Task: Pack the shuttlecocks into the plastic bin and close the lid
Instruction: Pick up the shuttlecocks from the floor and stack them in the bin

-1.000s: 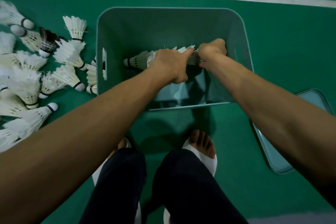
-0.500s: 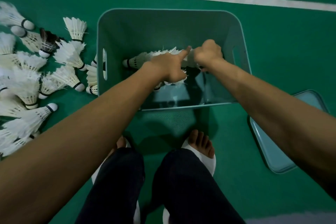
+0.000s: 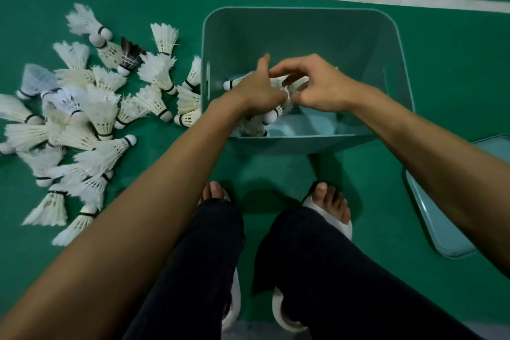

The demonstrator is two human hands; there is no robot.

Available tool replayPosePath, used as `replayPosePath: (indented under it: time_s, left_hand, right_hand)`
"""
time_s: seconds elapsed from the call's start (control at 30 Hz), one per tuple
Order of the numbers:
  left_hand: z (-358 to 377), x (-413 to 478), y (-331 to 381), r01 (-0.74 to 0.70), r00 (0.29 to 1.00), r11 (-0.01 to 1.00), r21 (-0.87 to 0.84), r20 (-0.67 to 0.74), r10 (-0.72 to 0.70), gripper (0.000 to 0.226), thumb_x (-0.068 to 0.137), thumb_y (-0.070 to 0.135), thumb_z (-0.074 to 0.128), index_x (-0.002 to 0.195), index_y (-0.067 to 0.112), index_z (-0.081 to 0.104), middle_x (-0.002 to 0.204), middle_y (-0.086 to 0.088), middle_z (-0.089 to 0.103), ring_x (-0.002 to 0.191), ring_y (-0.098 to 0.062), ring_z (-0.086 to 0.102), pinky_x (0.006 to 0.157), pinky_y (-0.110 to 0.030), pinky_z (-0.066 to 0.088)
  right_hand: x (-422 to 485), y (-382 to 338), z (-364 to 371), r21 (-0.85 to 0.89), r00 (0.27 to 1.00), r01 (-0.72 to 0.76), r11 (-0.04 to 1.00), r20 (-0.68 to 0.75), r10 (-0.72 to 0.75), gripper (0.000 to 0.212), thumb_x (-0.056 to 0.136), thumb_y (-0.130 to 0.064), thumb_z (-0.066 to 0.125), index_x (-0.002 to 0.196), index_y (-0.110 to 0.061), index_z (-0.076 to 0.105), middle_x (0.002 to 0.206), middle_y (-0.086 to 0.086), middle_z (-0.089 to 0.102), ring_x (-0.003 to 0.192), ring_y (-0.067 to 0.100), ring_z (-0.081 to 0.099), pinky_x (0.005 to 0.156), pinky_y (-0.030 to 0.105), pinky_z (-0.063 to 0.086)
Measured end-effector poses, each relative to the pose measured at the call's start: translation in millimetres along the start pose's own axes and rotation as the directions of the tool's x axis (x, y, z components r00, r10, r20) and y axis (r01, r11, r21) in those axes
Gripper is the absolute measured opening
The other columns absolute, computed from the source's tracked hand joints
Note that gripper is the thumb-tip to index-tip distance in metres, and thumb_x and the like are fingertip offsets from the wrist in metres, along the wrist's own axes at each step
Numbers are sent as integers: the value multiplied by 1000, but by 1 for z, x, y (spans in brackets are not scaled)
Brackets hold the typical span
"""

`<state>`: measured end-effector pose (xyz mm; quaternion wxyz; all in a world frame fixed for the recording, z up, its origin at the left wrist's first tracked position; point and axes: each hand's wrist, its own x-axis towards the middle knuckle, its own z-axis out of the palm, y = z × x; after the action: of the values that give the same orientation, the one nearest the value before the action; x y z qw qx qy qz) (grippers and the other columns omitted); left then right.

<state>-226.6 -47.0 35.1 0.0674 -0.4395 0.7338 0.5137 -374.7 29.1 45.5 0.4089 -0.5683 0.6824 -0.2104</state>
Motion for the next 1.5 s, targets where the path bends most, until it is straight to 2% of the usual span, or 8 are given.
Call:
replayPosePath:
  time_s: [0.13, 0.3, 0.47, 0.6, 0.77, 1.1, 1.3, 1.5]
  left_hand:
    - [2, -1, -2, 64, 996, 995, -75, -55, -68, 93, 95, 27, 58, 164, 21, -4, 159, -14, 39, 139, -29, 45, 94, -28, 36]
    - [-3, -6, 4, 54, 998, 995, -85, -36, -57, 90, 97, 30, 58, 164, 22, -2, 157, -11, 40, 132, -29, 50, 94, -29, 38]
    - [-3, -19, 7, 214, 971, 965, 149, -142, -193, 58, 99, 17, 46, 151, 2, 24, 131, -20, 59, 101, -29, 60, 71, -32, 42]
    - [-4, -17, 10, 165, 984, 887, 432, -15, -176, 21, 99, 11, 42, 82, 3, 51, 91, -15, 59, 64, -21, 54, 54, -30, 41]
    - [-9, -9, 3, 146, 984, 871, 469, 22, -176, 14, 101, 17, 50, 95, 5, 54, 73, -9, 52, 60, -19, 52, 50, -31, 37]
    - [-8, -1, -10, 178, 970, 983, -33, -162, -181, 24, 97, 7, 54, 115, -6, 64, 102, -23, 70, 78, -29, 72, 59, -30, 52]
    - [-5, 4, 5, 30, 895, 746, -666, -314, -316, 21, 98, -4, 50, 86, 9, 60, 97, -9, 62, 84, -22, 67, 61, -32, 63]
    - [12, -5, 10, -79, 847, 806, -586, -466, -256, 27, 87, -4, 49, 79, 18, 62, 83, -1, 65, 89, -25, 70, 81, -39, 62]
  right_hand:
    - [10, 4, 2, -46, 989, -137, 989, -60, 134, 45, 79, -3, 74, 123, -6, 63, 120, 7, 67, 93, 14, 65, 84, 31, 58]
    - [13, 2, -4, 196, 934, -343, 919, -36, 356, 2, 90, -7, 71, 90, -7, 73, 80, 6, 69, 68, 15, 61, 57, 26, 51]
    - [21, 7, 2, 334, 790, -559, 759, -61, 610, 13, 83, -7, 81, 89, -1, 70, 63, 9, 65, 51, 17, 60, 54, 29, 59]
    - [36, -6, 26, 387, 681, -674, 629, -5, 732, 11, 86, -4, 76, 81, -1, 66, 47, 5, 57, 45, 19, 59, 53, 32, 61]
    - [58, -38, 55, 466, 660, -651, 599, -42, 750, 31, 92, 8, 56, 65, -4, 46, 54, 8, 50, 49, 18, 50, 45, 30, 52]
    - [60, -25, 34, 456, 702, -616, 642, -52, 710, 22, 88, -19, 73, 81, 0, 64, 75, 19, 67, 48, 25, 58, 52, 32, 56]
    - [21, -24, -6, 311, 664, -733, 605, 130, 737, 53, 94, -57, 56, 97, -5, 67, 81, 11, 79, 55, 17, 65, 60, 24, 53]
    - [14, -29, 10, 628, 670, -678, 383, 312, 674, 38, 95, -42, 63, 103, -5, 55, 71, 8, 76, 52, 14, 67, 51, 17, 54]
